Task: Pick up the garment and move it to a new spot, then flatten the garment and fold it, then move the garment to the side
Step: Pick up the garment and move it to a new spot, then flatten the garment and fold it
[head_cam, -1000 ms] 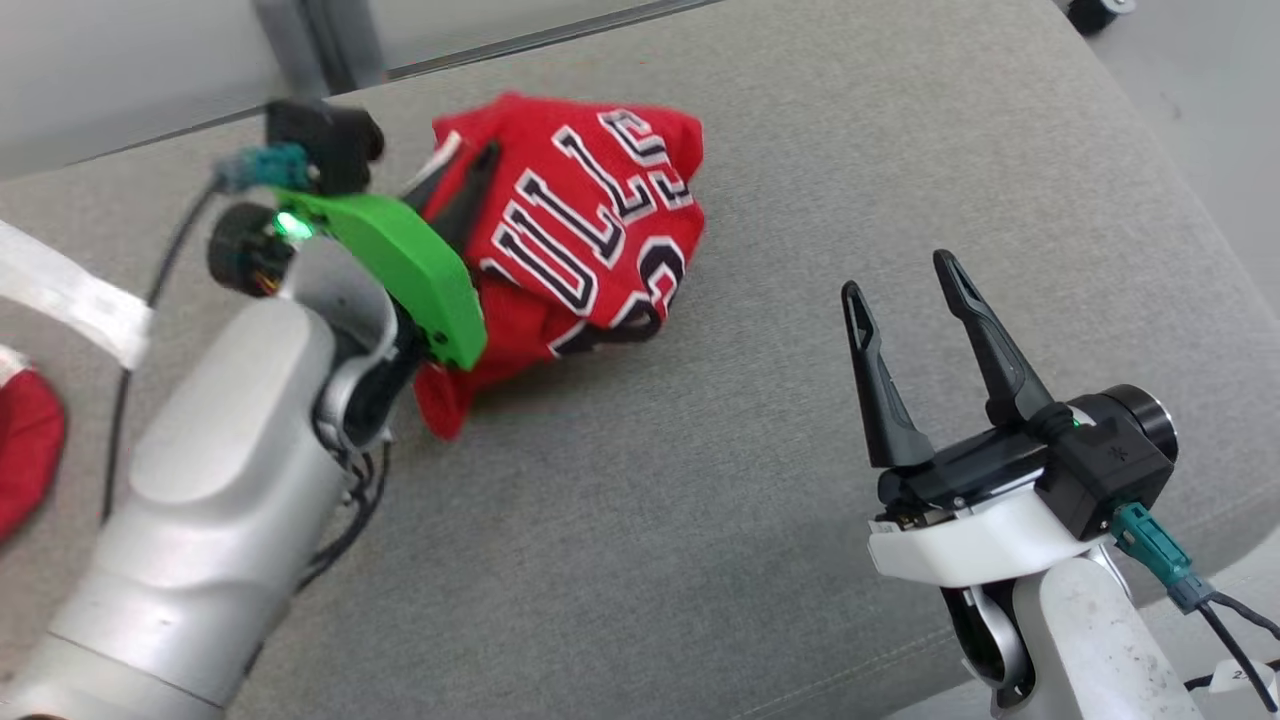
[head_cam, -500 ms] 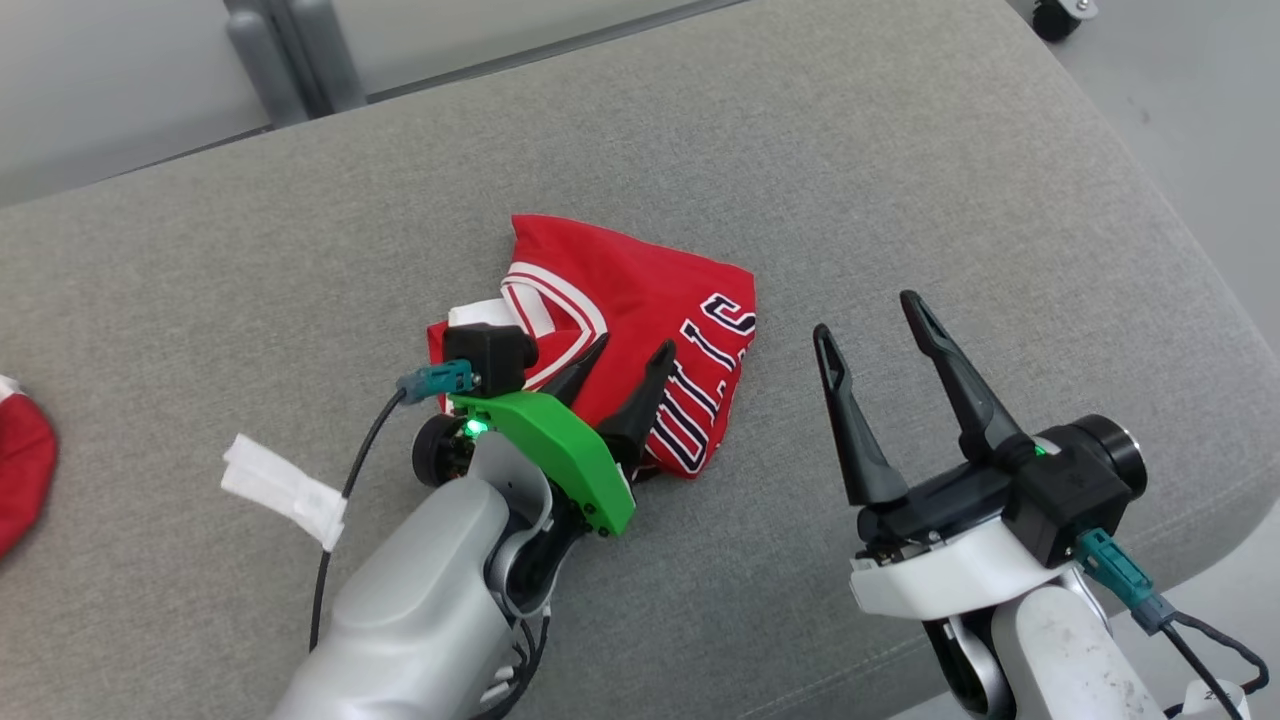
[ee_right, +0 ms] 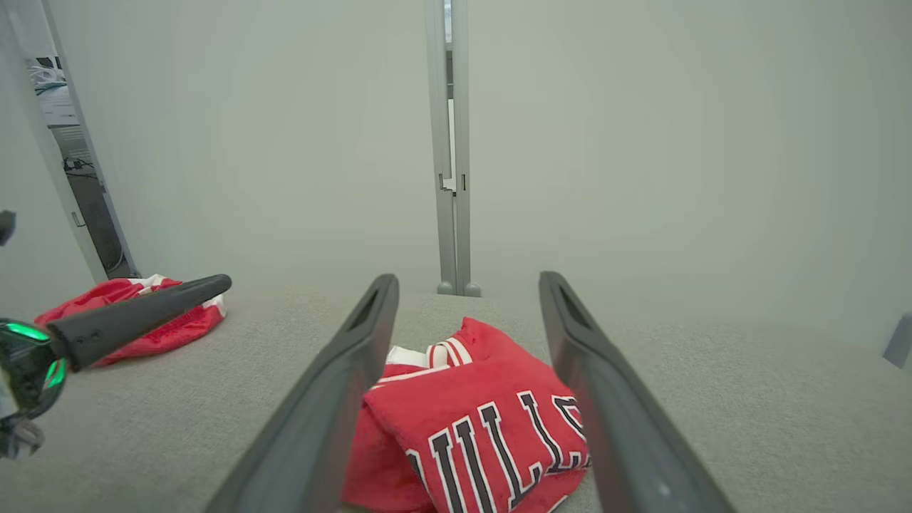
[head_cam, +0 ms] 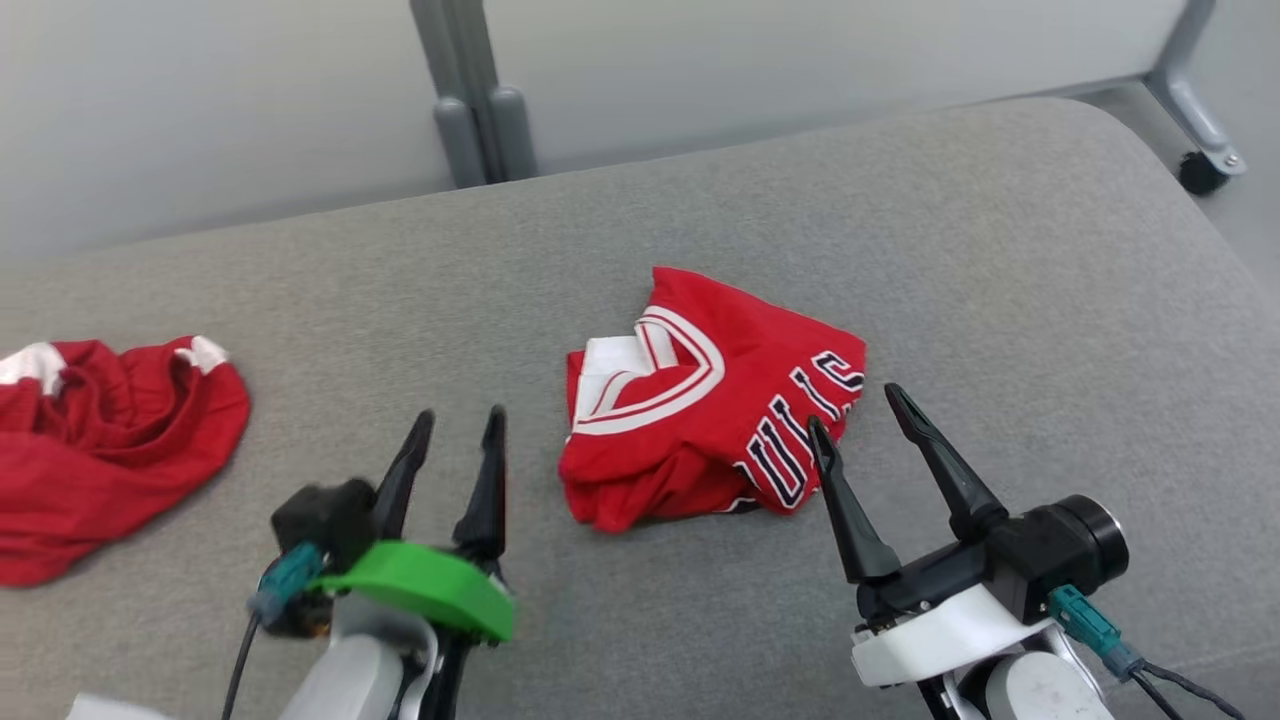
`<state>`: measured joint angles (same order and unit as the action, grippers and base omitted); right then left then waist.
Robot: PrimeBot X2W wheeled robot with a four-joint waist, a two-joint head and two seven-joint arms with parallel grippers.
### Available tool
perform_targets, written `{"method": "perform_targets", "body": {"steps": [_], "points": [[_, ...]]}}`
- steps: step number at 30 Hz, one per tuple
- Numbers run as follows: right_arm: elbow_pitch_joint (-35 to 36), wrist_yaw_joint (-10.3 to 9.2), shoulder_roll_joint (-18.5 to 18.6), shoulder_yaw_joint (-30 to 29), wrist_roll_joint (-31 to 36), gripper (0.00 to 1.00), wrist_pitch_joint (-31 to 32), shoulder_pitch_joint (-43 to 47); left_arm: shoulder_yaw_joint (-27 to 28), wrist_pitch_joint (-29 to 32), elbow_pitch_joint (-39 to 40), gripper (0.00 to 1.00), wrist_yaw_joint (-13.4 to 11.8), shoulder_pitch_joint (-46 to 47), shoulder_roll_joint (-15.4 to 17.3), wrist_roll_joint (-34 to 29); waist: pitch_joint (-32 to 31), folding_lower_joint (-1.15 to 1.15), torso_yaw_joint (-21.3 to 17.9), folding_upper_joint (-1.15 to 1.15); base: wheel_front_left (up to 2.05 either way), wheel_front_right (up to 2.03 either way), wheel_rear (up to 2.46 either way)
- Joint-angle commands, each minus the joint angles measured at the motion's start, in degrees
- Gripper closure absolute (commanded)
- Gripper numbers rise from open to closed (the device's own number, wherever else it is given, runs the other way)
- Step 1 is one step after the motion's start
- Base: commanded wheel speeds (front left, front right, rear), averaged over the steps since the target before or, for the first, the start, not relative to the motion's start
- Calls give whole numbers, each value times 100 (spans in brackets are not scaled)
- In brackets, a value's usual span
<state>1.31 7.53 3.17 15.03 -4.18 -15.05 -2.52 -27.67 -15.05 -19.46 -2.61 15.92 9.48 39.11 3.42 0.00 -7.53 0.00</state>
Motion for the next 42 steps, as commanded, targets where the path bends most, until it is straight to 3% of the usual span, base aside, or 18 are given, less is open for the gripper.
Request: {"method": "perform_targets", "body": {"steps": [1, 5, 8, 12, 18, 26, 42], "points": [[-26, -8, 10, -39, -60, 0, -19, 95, 264, -15, 198, 0, -53, -417, -2, -314, -444, 0, 586, 0, 0, 0, 0], [-73, -8, -4, -133, -96, 0, -20, 182, 944, -16, 621, 0, 90, -1168, -204, -932, -509, 0, 811, 0, 0, 0, 0], [-96, -8, -11, -199, -103, 0, -20, 313, 1382, -16, 846, 0, 337, -1643, -398, -1361, -606, 0, 962, 0, 0, 0, 0], [-117, -8, -15, -360, -52, 0, -19, 507, 1725, -18, 1185, 0, 556, -2089, -561, -1947, -730, 0, 1068, 0, 0, 0, 0], [-124, -8, -24, -674, 59, 0, -19, 734, 2085, -16, 1797, 0, 667, -2593, -647, -2515, -812, 0, 1083, 0, 0, 0, 0], [-306, -8, -26, -903, -95, 0, -20, 1128, 2137, -11, 2287, 0, 638, -2931, -657, -2749, -899, 0, 988, 0, 0, 0, 0], [-541, -8, -26, -989, -51, 0, -19, 1100, 1988, -11, 2316, 0, 610, -2858, -658, -2836, -804, 0, 946, 0, 0, 0, 0]]}}
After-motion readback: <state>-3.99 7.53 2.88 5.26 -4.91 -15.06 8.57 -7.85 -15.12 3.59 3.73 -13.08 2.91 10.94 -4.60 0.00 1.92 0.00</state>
